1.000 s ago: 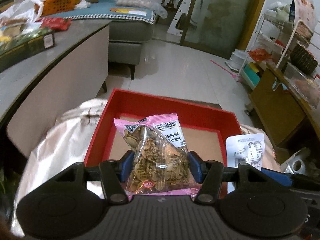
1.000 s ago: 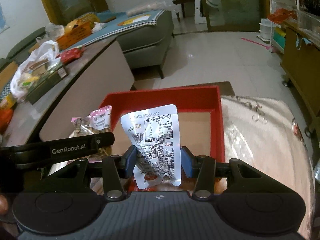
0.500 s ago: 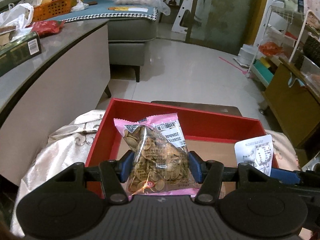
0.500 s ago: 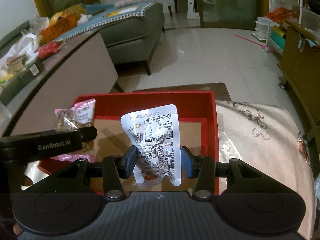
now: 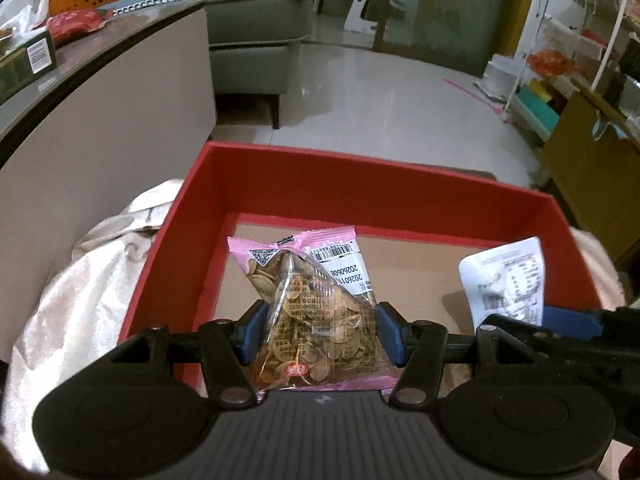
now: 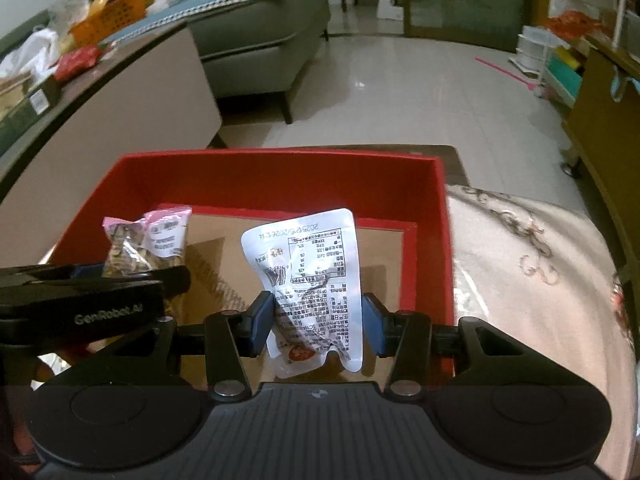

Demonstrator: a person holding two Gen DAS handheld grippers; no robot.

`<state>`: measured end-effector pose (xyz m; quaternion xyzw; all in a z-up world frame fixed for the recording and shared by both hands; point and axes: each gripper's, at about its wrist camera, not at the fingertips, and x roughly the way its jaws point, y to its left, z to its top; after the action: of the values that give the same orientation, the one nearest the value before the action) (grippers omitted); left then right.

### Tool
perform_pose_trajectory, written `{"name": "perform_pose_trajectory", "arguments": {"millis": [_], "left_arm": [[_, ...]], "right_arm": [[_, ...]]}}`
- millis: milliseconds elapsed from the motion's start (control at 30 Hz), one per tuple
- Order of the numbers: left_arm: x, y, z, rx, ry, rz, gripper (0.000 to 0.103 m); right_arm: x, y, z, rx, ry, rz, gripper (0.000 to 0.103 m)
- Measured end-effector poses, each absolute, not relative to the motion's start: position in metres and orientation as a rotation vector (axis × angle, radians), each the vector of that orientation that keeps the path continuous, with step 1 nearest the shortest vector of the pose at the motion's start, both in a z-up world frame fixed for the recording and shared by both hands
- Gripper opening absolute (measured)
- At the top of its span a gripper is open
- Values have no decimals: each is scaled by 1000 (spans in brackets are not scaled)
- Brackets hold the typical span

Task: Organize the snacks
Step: 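Open both grippers to drop the seed bag and sachet into the box, then grasp the white bread bag with the left gripper while the right gripper grasps the white spicy-strip bag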

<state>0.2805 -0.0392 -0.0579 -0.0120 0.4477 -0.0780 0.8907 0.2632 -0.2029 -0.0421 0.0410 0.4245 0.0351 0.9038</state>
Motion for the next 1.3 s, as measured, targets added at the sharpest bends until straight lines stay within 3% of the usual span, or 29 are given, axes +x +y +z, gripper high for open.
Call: {"name": "perform_pose_trajectory", "arguments": {"millis": [467, 1033, 1300], "left_arm": [[259, -36, -58, 50, 986, -177, 56], [238, -32, -51, 29, 1056, -187, 56], [233, -19, -33, -34, 993, -179, 58]], "right_arm": [[253, -189, -43, -14, 914, 87, 66], [237, -190, -39, -7, 1010, 77, 65], [230, -202, -15, 39, 912, 70, 68]]}}
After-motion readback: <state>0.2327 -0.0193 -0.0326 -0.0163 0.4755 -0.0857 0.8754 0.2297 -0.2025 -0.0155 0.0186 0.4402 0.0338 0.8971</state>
